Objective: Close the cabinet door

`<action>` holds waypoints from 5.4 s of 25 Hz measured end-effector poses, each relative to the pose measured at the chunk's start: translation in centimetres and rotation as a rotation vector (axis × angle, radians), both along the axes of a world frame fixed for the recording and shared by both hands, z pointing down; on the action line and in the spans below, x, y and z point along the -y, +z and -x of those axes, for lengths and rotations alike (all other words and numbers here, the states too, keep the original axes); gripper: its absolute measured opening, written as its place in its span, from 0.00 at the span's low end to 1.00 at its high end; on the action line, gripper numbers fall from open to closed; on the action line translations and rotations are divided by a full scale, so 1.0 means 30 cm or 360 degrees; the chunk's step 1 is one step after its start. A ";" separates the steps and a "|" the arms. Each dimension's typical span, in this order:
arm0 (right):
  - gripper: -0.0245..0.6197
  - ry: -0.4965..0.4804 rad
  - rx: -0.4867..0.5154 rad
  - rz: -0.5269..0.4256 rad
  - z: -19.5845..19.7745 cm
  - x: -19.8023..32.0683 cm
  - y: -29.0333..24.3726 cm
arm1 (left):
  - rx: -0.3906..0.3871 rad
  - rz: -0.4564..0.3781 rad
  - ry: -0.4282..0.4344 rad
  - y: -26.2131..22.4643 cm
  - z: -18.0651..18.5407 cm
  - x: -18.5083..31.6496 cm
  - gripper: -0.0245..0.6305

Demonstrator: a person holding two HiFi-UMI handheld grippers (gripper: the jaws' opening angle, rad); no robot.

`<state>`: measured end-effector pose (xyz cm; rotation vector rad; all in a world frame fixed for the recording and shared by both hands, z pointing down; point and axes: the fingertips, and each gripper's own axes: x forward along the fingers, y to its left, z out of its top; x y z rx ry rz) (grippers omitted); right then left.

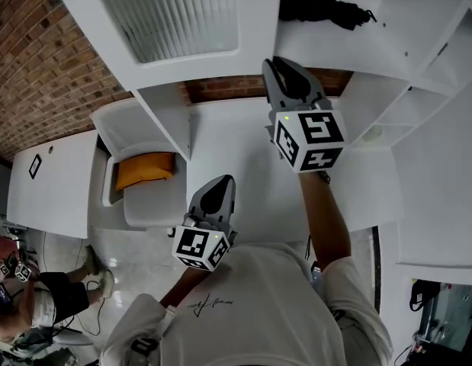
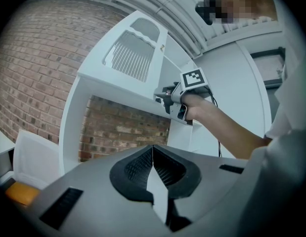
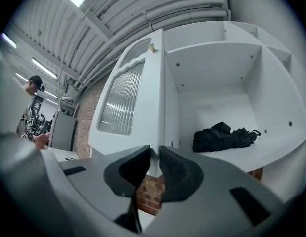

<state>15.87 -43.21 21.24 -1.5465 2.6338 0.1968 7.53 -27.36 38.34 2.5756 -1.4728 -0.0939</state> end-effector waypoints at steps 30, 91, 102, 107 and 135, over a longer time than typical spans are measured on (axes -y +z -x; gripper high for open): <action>0.12 0.0349 -0.0293 -0.0158 0.013 0.004 0.007 | -0.0046 0.0063 0.0055 -0.018 0.112 -0.121 0.06; 0.07 0.0269 -0.0143 0.0456 0.178 -0.949 0.487 | -0.0025 -0.0025 0.0072 -0.074 0.498 -0.543 0.06; 0.07 0.0296 -0.0131 0.0518 0.213 -1.079 0.510 | -0.0014 -0.0037 0.0082 -0.080 0.562 -0.612 0.06; 0.07 0.0294 -0.0178 0.0498 0.220 -1.102 0.492 | -0.0028 -0.0055 0.0073 -0.091 0.576 -0.624 0.06; 0.07 0.0111 -0.0231 0.0523 0.280 -1.213 0.495 | 0.0066 -0.0032 0.0060 -0.058 0.546 -0.673 0.06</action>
